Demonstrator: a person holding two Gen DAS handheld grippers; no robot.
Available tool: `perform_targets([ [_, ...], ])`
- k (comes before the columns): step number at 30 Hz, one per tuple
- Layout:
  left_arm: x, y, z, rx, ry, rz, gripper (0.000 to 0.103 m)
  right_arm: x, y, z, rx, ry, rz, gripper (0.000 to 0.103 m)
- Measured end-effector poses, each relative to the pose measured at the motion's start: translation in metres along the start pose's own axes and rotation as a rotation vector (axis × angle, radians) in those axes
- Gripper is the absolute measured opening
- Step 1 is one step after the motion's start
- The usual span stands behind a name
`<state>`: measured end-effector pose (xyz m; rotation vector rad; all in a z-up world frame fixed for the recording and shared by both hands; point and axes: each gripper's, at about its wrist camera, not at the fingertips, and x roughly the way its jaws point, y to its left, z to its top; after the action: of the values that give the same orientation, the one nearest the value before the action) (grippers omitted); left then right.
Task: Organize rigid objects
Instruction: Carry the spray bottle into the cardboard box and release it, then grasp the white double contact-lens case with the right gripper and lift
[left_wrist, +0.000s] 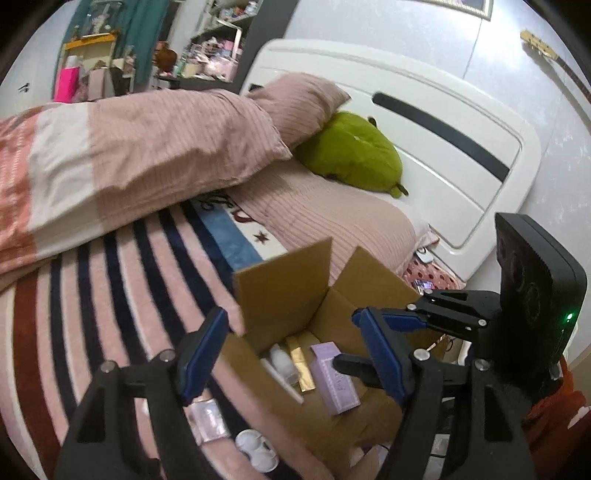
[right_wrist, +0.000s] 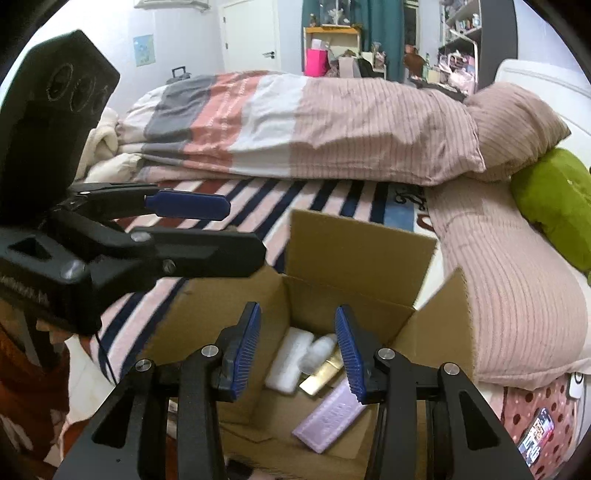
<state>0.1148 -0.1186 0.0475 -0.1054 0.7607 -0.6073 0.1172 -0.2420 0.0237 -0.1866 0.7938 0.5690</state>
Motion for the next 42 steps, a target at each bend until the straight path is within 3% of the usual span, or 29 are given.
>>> perform_targets([
  [8, -0.076, 0.048, -0.032, -0.040, -0.078, 0.132, 0.072, -0.015, 0.082, 0.023, -0.117, -0.071, 0.105, 0.038],
  [13, -0.106, 0.086, -0.069, -0.080, -0.110, 0.238, 0.073, 0.002, 0.135, 0.017, -0.161, -0.029, 0.200, 0.038],
  [16, -0.111, 0.105, -0.096, -0.106, -0.112, 0.260, 0.073, 0.020, 0.153, -0.001, -0.147, 0.015, 0.217, 0.038],
  [20, -0.106, 0.122, -0.128, -0.132, -0.104, 0.269, 0.073, 0.049, 0.159, -0.029, -0.110, 0.077, 0.153, 0.038],
  [28, -0.080, 0.133, -0.174, -0.131, -0.061, 0.229, 0.073, 0.102, 0.124, -0.077, 0.036, 0.202, -0.061, 0.039],
  [31, -0.074, 0.134, -0.180, -0.134, -0.054, 0.206, 0.073, 0.111, 0.118, -0.085, 0.028, 0.222, -0.152, 0.046],
  [36, -0.072, 0.136, -0.182, -0.142, -0.058, 0.193, 0.073, 0.118, 0.126, -0.088, -0.032, 0.249, -0.228, 0.046],
  [42, -0.074, 0.136, -0.183, -0.145, -0.065, 0.193, 0.073, 0.119, 0.136, -0.087, -0.082, 0.255, -0.229, 0.046],
])
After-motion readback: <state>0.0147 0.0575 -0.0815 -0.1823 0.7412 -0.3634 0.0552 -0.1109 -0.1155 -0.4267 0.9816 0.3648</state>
